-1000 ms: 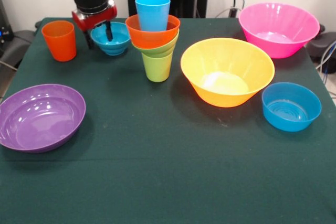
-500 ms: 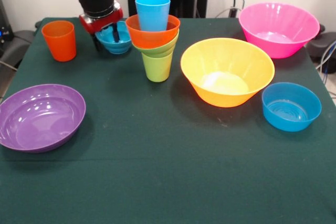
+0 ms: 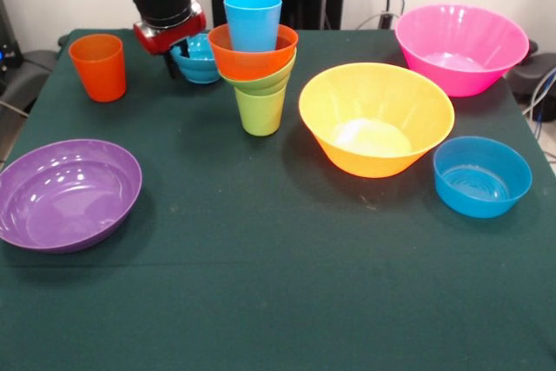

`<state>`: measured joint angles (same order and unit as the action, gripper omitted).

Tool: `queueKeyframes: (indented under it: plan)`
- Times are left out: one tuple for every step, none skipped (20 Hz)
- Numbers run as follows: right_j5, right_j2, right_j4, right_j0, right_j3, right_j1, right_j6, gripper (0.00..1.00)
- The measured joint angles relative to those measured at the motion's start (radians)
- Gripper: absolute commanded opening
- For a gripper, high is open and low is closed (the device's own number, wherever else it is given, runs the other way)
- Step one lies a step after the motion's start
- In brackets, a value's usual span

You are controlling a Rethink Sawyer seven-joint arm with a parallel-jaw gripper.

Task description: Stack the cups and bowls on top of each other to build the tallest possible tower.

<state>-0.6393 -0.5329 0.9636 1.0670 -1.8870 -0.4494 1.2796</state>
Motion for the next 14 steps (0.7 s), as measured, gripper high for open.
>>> queueKeyframes:
  plan:
    - [0.0, 0.0, 0.0, -0.001, 0.0, 0.0, 0.0, 0.0]
    - [0.0, 0.001, 0.0, -0.001, 0.0, 0.0, 0.0, 0.0]
    - [0.0, 0.002, 0.0, -0.004, 0.0, -0.002, 0.0, 0.0]
    - [0.0, 0.003, 0.0, -0.006, 0.0, -0.002, 0.0, 0.0]
    - [0.0, 0.004, 0.0, -0.007, 0.0, -0.003, 0.0, 0.0]
    - [0.0, 0.006, 0.0, -0.008, 0.0, -0.004, 0.0, 0.0]
    - [0.0, 0.007, -0.001, -0.009, 0.0, -0.005, 0.0, 0.0]
    - [0.0, 0.008, -0.002, -0.012, -0.001, -0.009, 0.0, 0.0]
    - [0.0, 0.008, -0.003, -0.014, -0.002, -0.012, 0.0, 0.0]
    - [0.0, 0.008, -0.005, -0.015, -0.004, -0.016, 0.0, 0.0]
    - [0.0, 0.008, -0.008, -0.015, -0.007, -0.023, 0.0, 0.0]
    - [0.0, 0.008, -0.011, -0.015, -0.01, -0.03, 0.0, 0.0]
    - [0.0, 0.008, -0.014, -0.015, -0.013, -0.037, 0.0, 0.0]
    - [0.0, 0.008, -0.015, -0.015, -0.014, -0.041, 0.0, 0.0]
